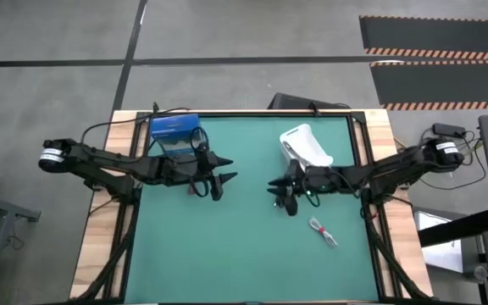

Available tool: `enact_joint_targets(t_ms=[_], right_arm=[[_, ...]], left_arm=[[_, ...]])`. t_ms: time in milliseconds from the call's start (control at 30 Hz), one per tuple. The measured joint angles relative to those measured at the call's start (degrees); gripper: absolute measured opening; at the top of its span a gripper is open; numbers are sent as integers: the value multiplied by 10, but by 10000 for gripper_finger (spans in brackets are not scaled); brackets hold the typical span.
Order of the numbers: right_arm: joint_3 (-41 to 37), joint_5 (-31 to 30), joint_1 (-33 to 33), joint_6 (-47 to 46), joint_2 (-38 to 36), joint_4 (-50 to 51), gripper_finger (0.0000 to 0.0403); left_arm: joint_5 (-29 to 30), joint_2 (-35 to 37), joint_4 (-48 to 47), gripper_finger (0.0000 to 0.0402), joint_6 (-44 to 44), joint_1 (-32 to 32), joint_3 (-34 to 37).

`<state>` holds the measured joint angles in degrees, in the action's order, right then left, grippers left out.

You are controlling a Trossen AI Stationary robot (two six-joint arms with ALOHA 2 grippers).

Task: Pick and place USB-C Cables
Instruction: Put the pink charger cable into the white container

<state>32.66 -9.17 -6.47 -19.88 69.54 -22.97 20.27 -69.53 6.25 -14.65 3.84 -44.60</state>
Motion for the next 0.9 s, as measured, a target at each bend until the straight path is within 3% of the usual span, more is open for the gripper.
enact_joint_targets(t_ms=[333,667,900], right_arm=[[-59,-19,-28,-44,-1,-24,83],[-58,-30,-28,-35,-1,-27,68],[-58,-30,-28,-32,-1,-26,68]], left_arm=[[0,-6,-30,192,-45,0,0],[6,-21,-206,192,-200,0,0],[61,-62,-426,192,-381,-3,0]])
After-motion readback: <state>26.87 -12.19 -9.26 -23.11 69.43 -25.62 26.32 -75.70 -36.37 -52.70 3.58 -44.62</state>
